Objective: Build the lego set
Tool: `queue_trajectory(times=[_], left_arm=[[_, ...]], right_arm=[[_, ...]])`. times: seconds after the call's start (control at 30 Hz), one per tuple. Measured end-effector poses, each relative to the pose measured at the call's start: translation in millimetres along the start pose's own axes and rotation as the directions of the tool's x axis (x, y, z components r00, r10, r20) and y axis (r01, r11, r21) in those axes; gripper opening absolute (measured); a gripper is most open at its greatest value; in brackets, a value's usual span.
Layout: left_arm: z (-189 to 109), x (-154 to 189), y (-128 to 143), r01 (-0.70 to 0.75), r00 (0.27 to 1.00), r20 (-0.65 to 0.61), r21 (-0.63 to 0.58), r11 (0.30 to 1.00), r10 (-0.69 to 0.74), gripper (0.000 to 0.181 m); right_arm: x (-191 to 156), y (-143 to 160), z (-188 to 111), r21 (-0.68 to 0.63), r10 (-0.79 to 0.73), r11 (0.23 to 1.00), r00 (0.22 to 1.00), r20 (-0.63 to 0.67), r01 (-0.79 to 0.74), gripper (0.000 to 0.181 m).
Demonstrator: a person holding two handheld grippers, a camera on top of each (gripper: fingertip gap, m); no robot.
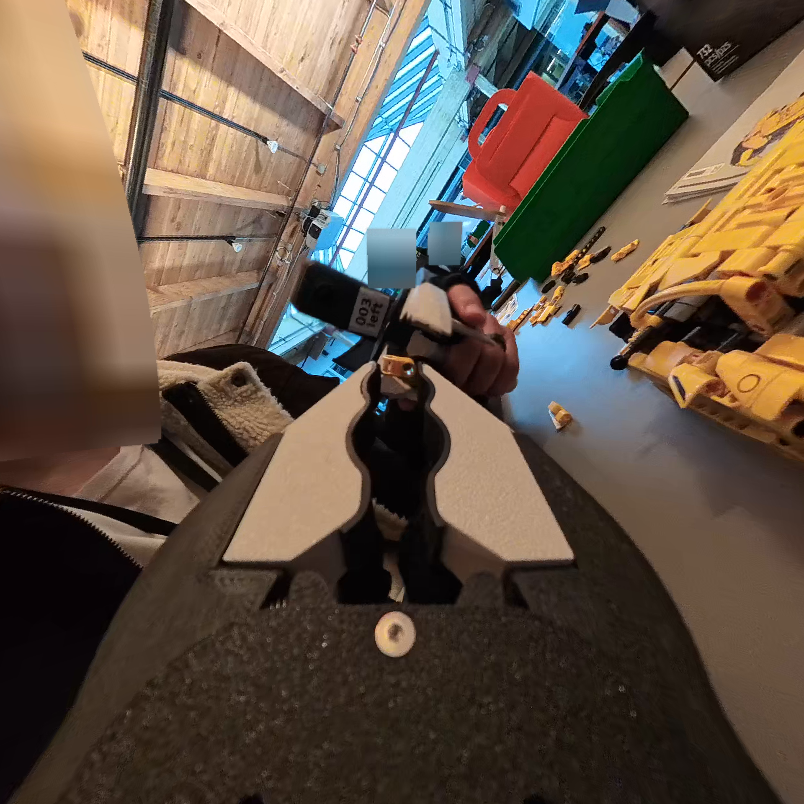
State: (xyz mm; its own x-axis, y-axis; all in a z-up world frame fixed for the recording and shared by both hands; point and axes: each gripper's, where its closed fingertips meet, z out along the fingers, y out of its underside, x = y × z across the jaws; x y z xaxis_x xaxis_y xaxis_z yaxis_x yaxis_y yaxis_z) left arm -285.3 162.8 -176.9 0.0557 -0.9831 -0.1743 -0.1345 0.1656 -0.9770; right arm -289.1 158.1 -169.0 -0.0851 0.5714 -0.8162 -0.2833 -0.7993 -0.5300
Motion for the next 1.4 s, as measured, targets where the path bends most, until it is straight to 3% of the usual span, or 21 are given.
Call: queue_trajectory(times=[0.13,0.23,0.3,0.37,0.5,0.57,0.87,1.17,1.27,1.4], left_arm=[[-1.8,9.6,-0.6,0.240,0.959,-0.149,-0.038,0.970,-0.243,0.027],[-2.3,8.1,7.4,0.482,0.836,-0.232,-0.125,0.867,-0.497,0.028],[-4.5,4.6,4.2,0.642,0.691,-0.306,-0.160,0.750,-0.656,0.028],[-5.3,-6.1,7.8,0.718,0.617,-0.297,-0.165,0.676,-0.729,0.027],[-1.1,-14.7,26.4,0.715,0.642,-0.200,-0.191,0.673,-0.740,0.027],[1.8,-9.1,34.6,0.699,0.648,-0.187,-0.237,0.674,-0.738,0.027],[3.3,-3.7,44.9,0.735,0.579,-0.191,-0.299,0.609,-0.793,0.012],[4.0,1.3,50.3,0.677,0.640,-0.184,-0.325,0.660,-0.746,0.007],[2.5,2.0,51.0,0.676,0.636,-0.185,-0.335,0.657,-0.749,0.006],[-4.4,-10.9,44.6,0.718,0.610,-0.186,-0.282,0.637,-0.770,0.006]], right_arm=[[-0.2,3.0,0.5,-0.025,-0.024,0.999,1.000,-0.010,0.024,0.015],[8.5,-2.5,-0.8,-0.055,-0.282,0.959,0.940,-0.192,0.276,0.015],[20.0,-3.5,-4.9,-0.162,-0.495,0.868,0.802,-0.333,0.469,0.015],[29.6,-8.4,-9.8,-0.264,-0.643,0.760,0.629,-0.437,0.594,0.015],[44.5,-0.5,-9.3,-0.534,-0.858,0.488,0.268,-0.438,0.691,0.016],[51.4,3.6,-8.7,-0.628,-0.904,0.382,0.133,-0.406,0.678,0.016],[58.1,9.6,-4.4,-0.782,-0.945,0.136,-0.157,-0.286,0.608,0.015],[62.0,14.6,-2.1,-0.832,-0.941,0.026,-0.267,-0.207,0.554,0.015],[62.0,15.5,-1.0,-0.811,-0.947,0.075,-0.214,-0.241,0.580,0.015],[48.5,2.7,-17.9,-0.728,-0.917,0.234,-0.103,-0.386,0.645,0.018]])
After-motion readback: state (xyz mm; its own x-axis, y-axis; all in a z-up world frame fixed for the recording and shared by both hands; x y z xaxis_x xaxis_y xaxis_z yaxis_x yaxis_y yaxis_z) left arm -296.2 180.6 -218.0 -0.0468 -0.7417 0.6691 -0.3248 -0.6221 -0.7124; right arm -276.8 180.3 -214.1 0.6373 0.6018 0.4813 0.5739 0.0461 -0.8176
